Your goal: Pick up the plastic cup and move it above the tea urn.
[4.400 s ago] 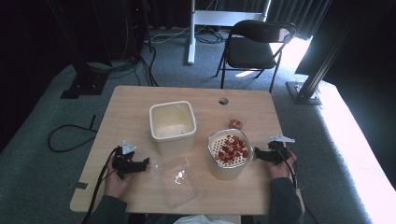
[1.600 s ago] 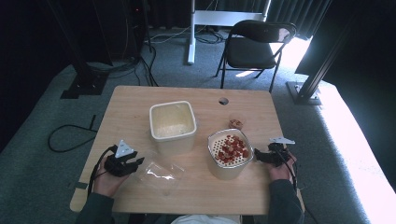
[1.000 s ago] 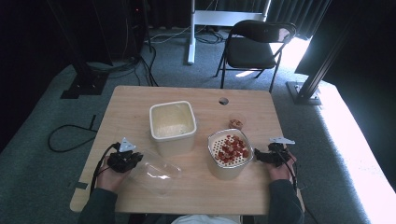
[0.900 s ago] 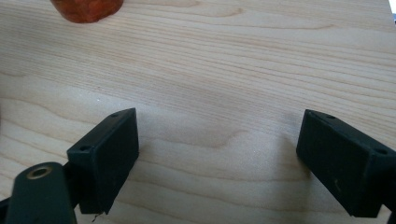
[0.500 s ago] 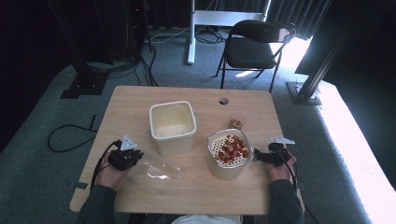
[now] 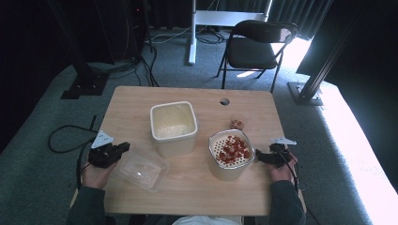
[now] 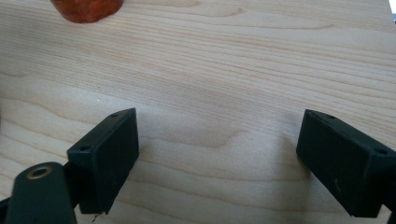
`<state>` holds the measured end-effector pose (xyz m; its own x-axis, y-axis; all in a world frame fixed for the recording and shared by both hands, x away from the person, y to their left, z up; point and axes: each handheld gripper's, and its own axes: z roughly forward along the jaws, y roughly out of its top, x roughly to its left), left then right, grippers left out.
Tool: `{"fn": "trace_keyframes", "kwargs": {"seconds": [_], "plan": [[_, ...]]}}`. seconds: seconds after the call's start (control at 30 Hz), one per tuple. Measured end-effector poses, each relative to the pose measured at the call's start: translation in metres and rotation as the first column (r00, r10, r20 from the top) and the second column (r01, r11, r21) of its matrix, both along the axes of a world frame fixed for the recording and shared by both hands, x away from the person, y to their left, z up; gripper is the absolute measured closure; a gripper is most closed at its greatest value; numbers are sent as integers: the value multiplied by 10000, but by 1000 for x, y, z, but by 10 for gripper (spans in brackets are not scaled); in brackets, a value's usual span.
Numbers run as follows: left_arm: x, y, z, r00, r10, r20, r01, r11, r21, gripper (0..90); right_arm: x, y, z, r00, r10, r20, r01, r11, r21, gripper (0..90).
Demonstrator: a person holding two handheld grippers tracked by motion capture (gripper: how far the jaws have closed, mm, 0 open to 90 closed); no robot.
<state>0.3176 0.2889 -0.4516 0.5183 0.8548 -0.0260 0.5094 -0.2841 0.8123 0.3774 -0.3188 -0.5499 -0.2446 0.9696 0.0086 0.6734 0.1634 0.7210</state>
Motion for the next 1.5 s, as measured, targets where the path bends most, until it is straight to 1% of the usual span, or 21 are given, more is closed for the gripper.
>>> {"fn": "trace_keyframes", "kwargs": {"seconds": [0.13,0.3,0.4,0.53,0.77,0.9,0.93,0.97,1.13,1.2,1.33,1.4,1.5], "plan": [[0,3,7,9998,92,201,-95,9999,124,861,0,0,0,10000,6,8,-6,10000,-1,125],[2,6,15,9995,129,301,-124,9998,-171,862,0,0,0,10000,1,9,-1,10000,3,125],[2,8,22,9993,44,358,-32,9995,-329,862,0,0,0,10000,2,9,-2,10000,2,125],[1,9,32,9988,-3,493,21,9993,-364,863,0,0,0,10000,0,8,0,10000,2,125],[-3,12,47,9980,-23,624,38,9997,-241,862,0,0,0,10000,1,7,-1,10000,3,125],[-4,16,55,9977,-6,680,37,9990,-453,863,0,0,0,10000,2,8,-2,10000,2,125],[-4,16,55,9977,-6,680,37,9990,-453,863,0,0,0,10000,2,8,-2,10000,2,125],[-4,17,59,9975,13,711,28,9984,-570,863,0,0,0,10000,5,10,-5,10000,0,125],[-1,16,74,9965,-63,834,110,9983,-570,864,0,0,0,10000,0,9,0,10000,4,125],[1,15,81,9962,-95,865,150,9979,-629,864,0,0,0,10000,3,8,-3,10000,1,125],[5,12,94,9945,-43,1045,114,9977,-676,864,0,0,0,10000,0,9,0,10000,4,125],[8,10,100,9940,16,1097,65,9973,-738,864,0,0,0,10000,2,9,-2,10000,4,125],[18,7,107,9939,84,1100,5,9968,-801,864,0,0,0,10000,2,10,-2,10000,2,125]]}}
